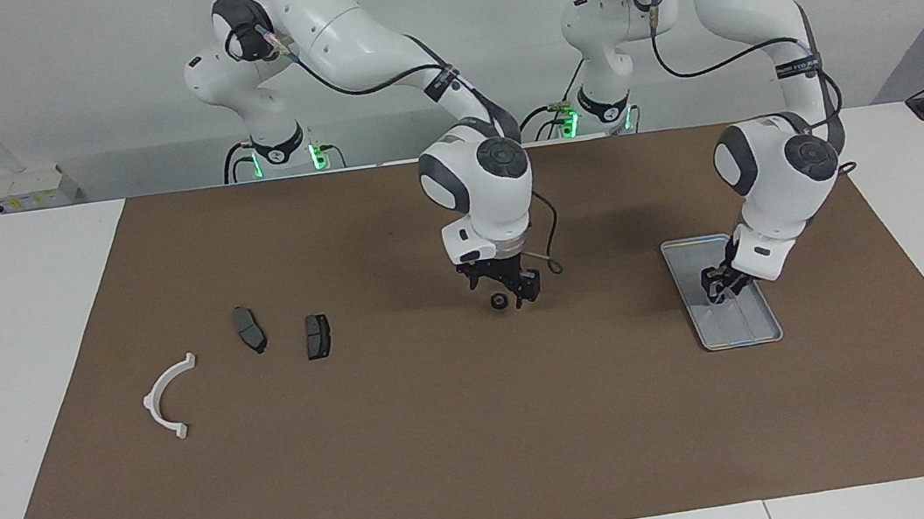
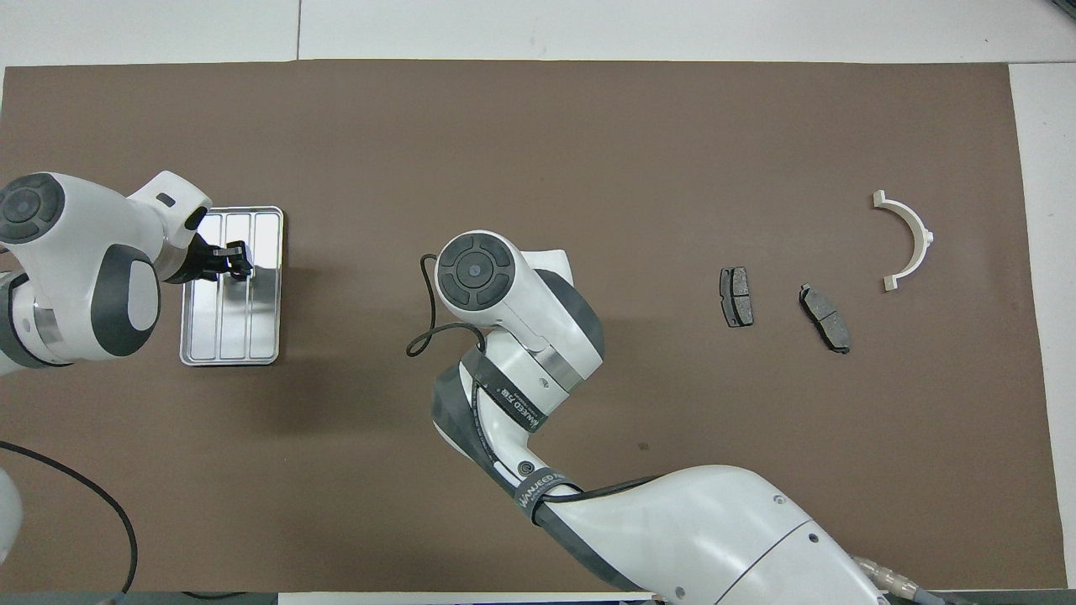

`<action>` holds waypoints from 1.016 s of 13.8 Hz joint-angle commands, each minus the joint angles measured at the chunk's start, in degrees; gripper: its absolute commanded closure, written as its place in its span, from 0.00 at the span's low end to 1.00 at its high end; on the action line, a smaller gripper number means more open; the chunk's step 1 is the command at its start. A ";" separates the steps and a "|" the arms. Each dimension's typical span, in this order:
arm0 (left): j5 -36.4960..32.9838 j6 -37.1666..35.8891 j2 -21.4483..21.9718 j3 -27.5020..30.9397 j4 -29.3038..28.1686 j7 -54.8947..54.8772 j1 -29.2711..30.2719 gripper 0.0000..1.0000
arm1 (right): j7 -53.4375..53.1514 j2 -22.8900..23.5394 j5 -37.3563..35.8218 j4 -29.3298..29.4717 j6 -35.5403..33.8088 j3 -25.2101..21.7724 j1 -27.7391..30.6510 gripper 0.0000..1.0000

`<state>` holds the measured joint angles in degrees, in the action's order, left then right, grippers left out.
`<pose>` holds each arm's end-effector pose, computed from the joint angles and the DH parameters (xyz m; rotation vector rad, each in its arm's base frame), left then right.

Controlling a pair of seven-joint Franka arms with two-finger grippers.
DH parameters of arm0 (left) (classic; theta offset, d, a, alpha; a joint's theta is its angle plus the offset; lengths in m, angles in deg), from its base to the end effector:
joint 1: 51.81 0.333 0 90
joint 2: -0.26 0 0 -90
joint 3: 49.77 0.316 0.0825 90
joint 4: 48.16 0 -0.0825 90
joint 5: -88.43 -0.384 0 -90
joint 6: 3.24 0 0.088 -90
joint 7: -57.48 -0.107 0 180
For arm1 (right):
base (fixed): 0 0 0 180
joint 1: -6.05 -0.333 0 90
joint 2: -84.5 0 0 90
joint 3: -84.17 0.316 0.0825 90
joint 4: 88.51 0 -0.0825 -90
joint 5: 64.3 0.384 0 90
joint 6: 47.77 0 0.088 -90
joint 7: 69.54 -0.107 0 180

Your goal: Place bearing gear from tray to pile

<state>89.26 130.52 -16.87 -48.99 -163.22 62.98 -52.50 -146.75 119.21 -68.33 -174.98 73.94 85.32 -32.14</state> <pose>0.6027 0.0004 0.3094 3.1290 0.1672 0.0425 0.5510 0.4446 0.3115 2.9706 -0.9645 0.0723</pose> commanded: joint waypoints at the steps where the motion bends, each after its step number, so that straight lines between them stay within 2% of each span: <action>1: -0.31 1.33 -0.09 -0.42 -0.51 -0.14 0.51 0.46 | -1.36 1.33 -0.28 0.52 1.07 0.08 -0.04 0.00; 8: -0.31 2.20 -1.06 -0.42 -0.60 0.57 -0.19 0.47 | -1.36 1.41 1.47 -1.16 1.43 0.17 -0.22 0.00; 10: -0.31 2.20 -1.15 -0.42 -0.60 0.57 -0.10 0.51 | -1.36 1.41 2.18 -1.33 2.39 0.17 -0.22 0.00; 11: -0.31 2.12 -1.15 -0.42 -0.60 0.48 0.07 0.56 | -1.36 1.41 2.27 -1.86 3.26 0.17 -0.22 0.00; 13: -0.31 2.03 -1.15 -0.42 -0.60 0.39 0.25 0.75 | -1.36 1.41 2.27 -2.47 4.06 0.34 -0.31 0.00; 14: -0.31 1.68 -1.15 -0.42 -0.51 0.39 0.33 0.94 | -1.36 1.41 2.27 -2.91 4.50 0.34 -0.66 0.01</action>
<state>89.32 131.39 -17.97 -49.47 -163.17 63.08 -52.53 -146.78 120.69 -66.75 -176.37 76.44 85.50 -32.40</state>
